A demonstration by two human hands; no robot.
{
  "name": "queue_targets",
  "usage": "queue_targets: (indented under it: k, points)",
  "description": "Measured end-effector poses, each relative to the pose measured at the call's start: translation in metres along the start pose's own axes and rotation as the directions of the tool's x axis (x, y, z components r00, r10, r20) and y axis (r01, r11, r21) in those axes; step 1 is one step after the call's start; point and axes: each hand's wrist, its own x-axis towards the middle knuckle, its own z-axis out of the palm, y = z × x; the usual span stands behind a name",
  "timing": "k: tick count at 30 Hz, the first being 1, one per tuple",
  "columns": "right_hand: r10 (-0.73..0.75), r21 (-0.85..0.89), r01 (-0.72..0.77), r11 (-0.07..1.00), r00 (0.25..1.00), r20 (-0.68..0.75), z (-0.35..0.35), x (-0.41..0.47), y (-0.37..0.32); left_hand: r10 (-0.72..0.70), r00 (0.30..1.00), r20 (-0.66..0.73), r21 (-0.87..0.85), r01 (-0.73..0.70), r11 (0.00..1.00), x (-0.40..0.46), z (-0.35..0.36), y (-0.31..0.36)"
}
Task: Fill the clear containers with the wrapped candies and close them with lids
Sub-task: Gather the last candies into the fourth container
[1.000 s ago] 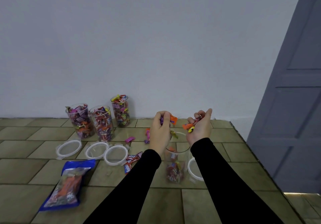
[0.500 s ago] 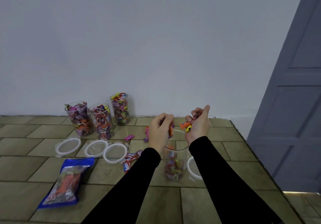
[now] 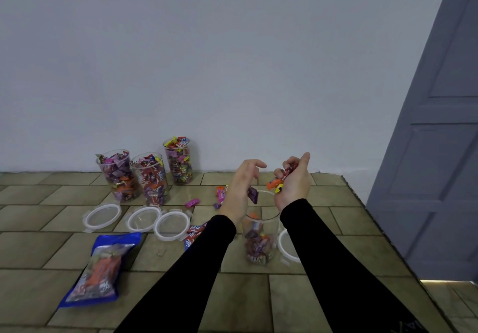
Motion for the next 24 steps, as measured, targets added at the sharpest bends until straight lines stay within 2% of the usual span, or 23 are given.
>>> queue_targets:
  k: [2, 5, 7, 9, 11, 13, 24]
  points:
    - [-0.002, 0.002, 0.002, 1.0, 1.0, 0.001, 0.0, -0.001, 0.0, 0.0, 1.0, -0.02, 0.002, 0.0, 1.0, 0.0, 0.0, -0.002]
    - [0.003, 0.001, -0.003, 1.0, 1.0, -0.001, -0.001, 0.001, 0.0, 0.012, 0.992, -0.123, -0.021, -0.015, 1.0, -0.002, 0.001, -0.007]
    - [0.003, 0.005, -0.003, 1.0, 1.0, 0.004, -0.001, 0.002, 0.001, -0.07, 0.982, -0.174, -0.089, 0.055, 0.995, -0.004, 0.002, -0.013]
    - [0.001, 0.013, -0.001, 1.0, 1.0, 0.024, -0.001, 0.002, 0.001, -0.225, 0.965, -0.136, -0.199, 0.196, 0.96, -0.008, 0.001, -0.017]
    - [0.009, 0.029, -0.011, 1.0, 0.998, 0.07, -0.002, 0.002, 0.0, -0.364, 0.931, -0.038, -0.256, 0.343, 0.904, -0.014, 0.002, -0.02]
    - [0.024, 0.051, -0.031, 0.998, 0.99, 0.137, -0.002, 0.0, 0.0, -0.43, 0.902, 0.034, -0.301, 0.419, 0.856, -0.019, 0.003, -0.023]
    - [0.113, -0.041, -0.105, 0.994, 0.916, 0.384, -0.006, 0.0, 0.002, -0.478, 0.878, -0.016, -0.426, 0.427, 0.798, -0.015, 0.007, -0.027]
